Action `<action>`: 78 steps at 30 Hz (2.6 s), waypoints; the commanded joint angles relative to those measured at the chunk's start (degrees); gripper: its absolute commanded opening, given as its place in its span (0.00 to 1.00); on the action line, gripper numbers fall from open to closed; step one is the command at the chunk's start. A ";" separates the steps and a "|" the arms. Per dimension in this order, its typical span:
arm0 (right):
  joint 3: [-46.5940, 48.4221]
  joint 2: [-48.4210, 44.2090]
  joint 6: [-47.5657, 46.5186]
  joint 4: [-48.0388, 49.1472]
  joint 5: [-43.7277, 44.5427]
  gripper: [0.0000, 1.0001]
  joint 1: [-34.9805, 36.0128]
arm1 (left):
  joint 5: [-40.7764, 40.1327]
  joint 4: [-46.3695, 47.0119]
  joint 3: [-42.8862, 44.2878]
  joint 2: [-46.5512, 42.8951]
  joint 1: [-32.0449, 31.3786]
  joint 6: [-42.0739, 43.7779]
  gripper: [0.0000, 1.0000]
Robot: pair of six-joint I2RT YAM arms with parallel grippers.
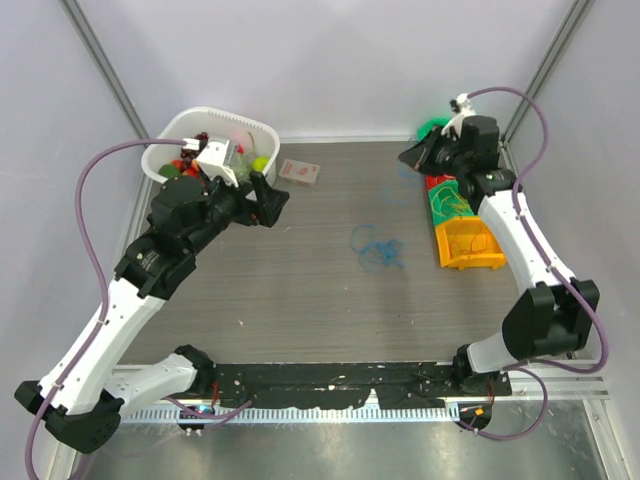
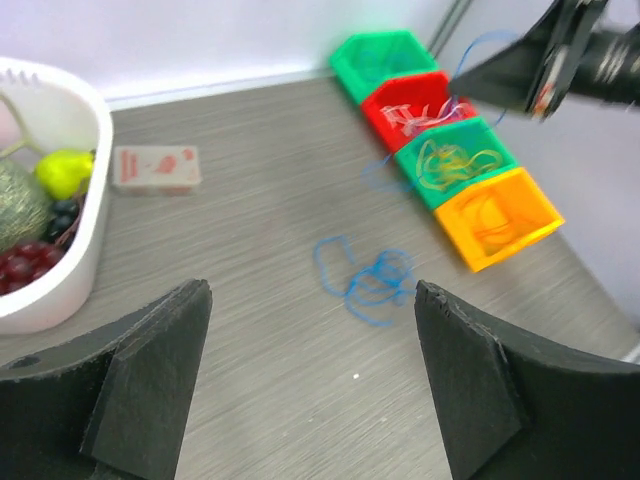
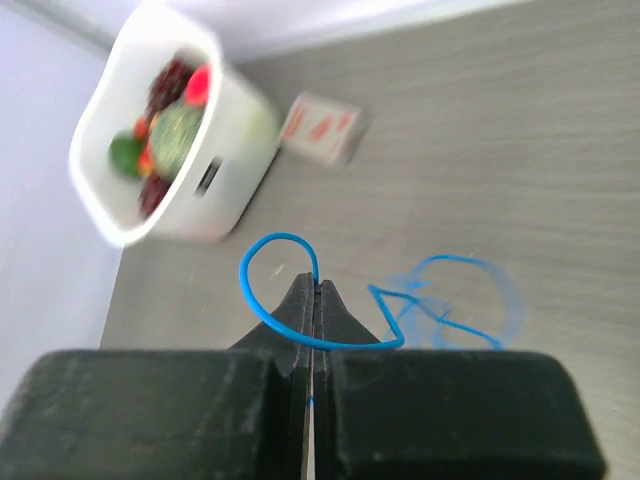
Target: Untangle the cables
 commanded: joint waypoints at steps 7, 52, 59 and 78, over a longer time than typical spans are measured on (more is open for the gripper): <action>25.77 22.11 3.78 8.19 13.40 0.01 -12.38 | 1.84 -9.82 -1.34 6.39 0.51 7.74 0.89; 58.60 60.20 4.83 15.57 18.49 0.01 -16.09 | 6.34 -11.58 3.58 16.85 0.43 17.86 0.96; 61.41 63.46 -1.22 8.29 25.59 0.04 -15.91 | 6.60 -11.58 3.67 16.68 0.43 18.03 0.96; 66.34 54.08 -8.88 -21.15 38.88 0.65 -12.75 | 9.50 -10.00 2.00 13.25 0.43 9.78 0.96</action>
